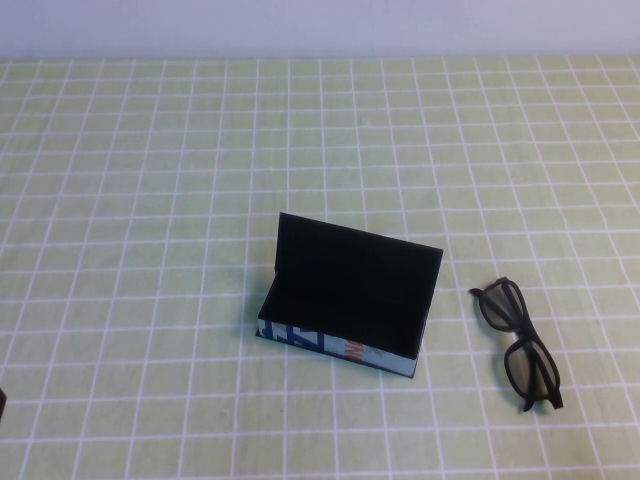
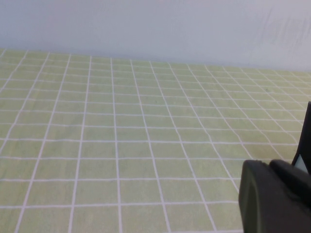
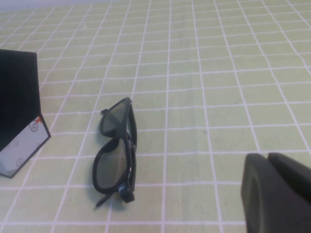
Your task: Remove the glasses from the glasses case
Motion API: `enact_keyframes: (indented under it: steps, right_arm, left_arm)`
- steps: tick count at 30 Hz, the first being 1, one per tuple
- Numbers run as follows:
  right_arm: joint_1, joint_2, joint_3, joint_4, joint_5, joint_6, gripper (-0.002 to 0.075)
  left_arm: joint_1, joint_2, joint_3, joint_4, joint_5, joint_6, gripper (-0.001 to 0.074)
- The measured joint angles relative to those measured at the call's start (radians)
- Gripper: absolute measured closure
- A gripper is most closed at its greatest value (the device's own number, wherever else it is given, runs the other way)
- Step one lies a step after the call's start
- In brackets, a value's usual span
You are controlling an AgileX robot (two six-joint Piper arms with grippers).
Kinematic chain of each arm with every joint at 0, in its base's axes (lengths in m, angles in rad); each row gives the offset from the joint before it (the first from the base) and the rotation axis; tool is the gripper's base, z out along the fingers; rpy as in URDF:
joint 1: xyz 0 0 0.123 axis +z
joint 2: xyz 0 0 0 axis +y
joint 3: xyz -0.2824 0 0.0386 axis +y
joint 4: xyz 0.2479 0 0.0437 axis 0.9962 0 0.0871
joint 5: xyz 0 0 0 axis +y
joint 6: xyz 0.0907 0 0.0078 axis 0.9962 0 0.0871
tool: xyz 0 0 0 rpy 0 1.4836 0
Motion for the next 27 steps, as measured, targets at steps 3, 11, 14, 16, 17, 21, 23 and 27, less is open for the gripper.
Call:
enact_keyframes:
  steps: [3,11,14,16,17,21,23,27]
  right_arm:
    - [0.0,0.0,0.0,0.0,0.0,0.0,0.0743]
    - [0.0,0.0,0.0,0.0,0.0,0.0,0.0743]
    - [0.0,0.0,0.0,0.0,0.0,0.0,0.0743]
    - [0.0,0.0,0.0,0.0,0.0,0.0,0.0743]
    - [0.0,0.0,0.0,0.0,0.0,0.0,0.0743]
    - [0.0,0.0,0.0,0.0,0.0,0.0,0.0743]
    - [0.0,0.0,0.0,0.0,0.0,0.0,0.0743]
    - [0.0,0.0,0.0,0.0,0.0,0.002,0.0743]
  left_arm:
    - [0.0,0.0,0.0,0.0,0.0,0.0,0.0739]
    - [0.0,0.0,0.0,-0.002,-0.025,0.0,0.0739]
    - [0.0,0.0,0.0,0.079,-0.055,-0.065,0.0739]
    - [0.0,0.0,-0.02,0.311,-0.047,-0.242,0.0739]
    - [0.0,0.0,-0.032,0.434,-0.04,-0.349,0.0739]
    - [0.0,0.0,-0.065,1.05,-0.055,-0.943,0.0739]
    - [0.0,0.0,-0.065,1.248,-0.081,-1.17,0.0739]
    - [0.0,-0.004,-0.031,1.404,-0.166,-1.322,0.0739]
